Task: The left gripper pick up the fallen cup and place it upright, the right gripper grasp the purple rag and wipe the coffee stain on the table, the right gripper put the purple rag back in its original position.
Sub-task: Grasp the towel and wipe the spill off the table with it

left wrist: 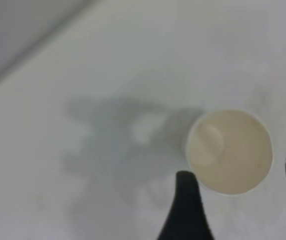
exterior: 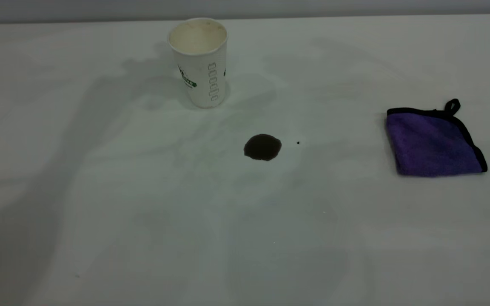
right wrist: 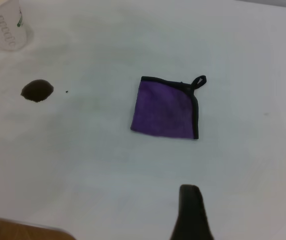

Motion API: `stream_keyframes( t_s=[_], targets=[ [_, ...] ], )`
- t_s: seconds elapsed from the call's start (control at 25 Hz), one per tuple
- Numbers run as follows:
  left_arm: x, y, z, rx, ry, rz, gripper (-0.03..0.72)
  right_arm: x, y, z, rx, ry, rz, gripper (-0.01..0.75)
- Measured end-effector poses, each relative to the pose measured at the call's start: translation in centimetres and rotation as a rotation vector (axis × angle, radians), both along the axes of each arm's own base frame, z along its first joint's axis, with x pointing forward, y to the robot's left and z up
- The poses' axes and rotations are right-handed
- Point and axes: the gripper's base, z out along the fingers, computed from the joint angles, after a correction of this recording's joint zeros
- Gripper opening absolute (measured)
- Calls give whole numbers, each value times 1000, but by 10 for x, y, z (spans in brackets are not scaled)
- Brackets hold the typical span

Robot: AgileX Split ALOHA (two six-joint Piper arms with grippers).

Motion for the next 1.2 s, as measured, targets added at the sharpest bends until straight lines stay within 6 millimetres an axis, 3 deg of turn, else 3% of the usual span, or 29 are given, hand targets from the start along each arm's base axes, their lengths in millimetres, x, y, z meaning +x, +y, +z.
stream_keyframes(
  t_s=[0.24,0.44,0.84,1.0,1.2],
  targets=[
    [-31,11,69,-42,-114,92,578,0,0,0,0,0,0,589],
    [-76,28,95,0,-106,132,573,0,0,0,0,0,0,589],
    [-189,63,71,122,63,153,573,0,0,0,0,0,0,589],
    [-225,73,65,123,86,180,573,0,0,0,0,0,0,589],
    [-268,85,37,97,192,348,573,0,0,0,0,0,0,589]
  ],
)
